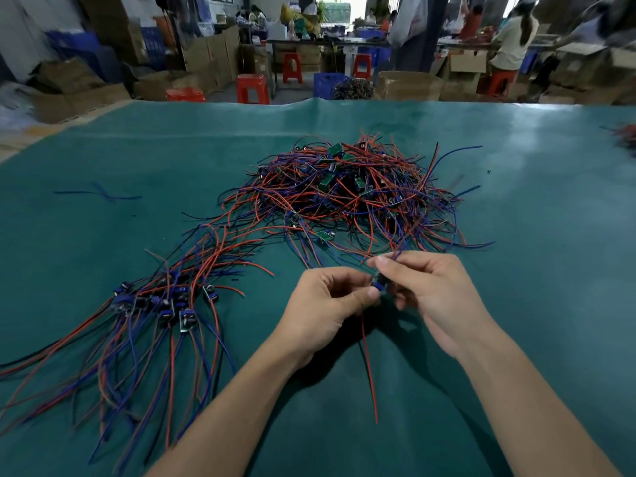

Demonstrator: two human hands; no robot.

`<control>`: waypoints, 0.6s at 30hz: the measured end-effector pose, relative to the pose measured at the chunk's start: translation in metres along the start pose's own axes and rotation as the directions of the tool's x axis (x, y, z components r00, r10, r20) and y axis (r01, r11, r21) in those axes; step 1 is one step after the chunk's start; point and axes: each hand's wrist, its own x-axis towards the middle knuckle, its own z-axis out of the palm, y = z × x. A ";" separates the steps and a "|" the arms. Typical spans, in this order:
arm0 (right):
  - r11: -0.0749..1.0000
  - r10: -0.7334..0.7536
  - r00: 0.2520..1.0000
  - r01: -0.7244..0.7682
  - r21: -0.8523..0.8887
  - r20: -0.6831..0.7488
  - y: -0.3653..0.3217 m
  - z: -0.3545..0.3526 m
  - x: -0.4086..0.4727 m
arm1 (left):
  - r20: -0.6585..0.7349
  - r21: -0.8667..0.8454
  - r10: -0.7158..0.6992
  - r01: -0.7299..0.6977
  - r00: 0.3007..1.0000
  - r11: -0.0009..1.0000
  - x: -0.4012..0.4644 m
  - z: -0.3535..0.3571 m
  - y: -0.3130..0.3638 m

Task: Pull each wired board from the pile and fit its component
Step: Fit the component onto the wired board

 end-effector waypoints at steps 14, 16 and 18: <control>0.970 -0.087 0.712 0.219 0.102 -0.697 -0.009 -0.056 0.014 | 0.006 0.061 0.000 0.000 1.000 0.998 -0.001 0.002 0.004; 0.980 -0.049 0.674 0.176 0.096 -0.738 -0.007 -0.060 0.015 | -0.067 -0.009 0.001 -0.001 0.998 1.000 -0.001 0.001 0.005; 0.997 -0.023 0.753 0.066 0.040 -0.658 -0.004 -0.053 0.016 | -0.136 -0.100 -0.011 -0.002 0.991 0.995 -0.001 0.002 0.007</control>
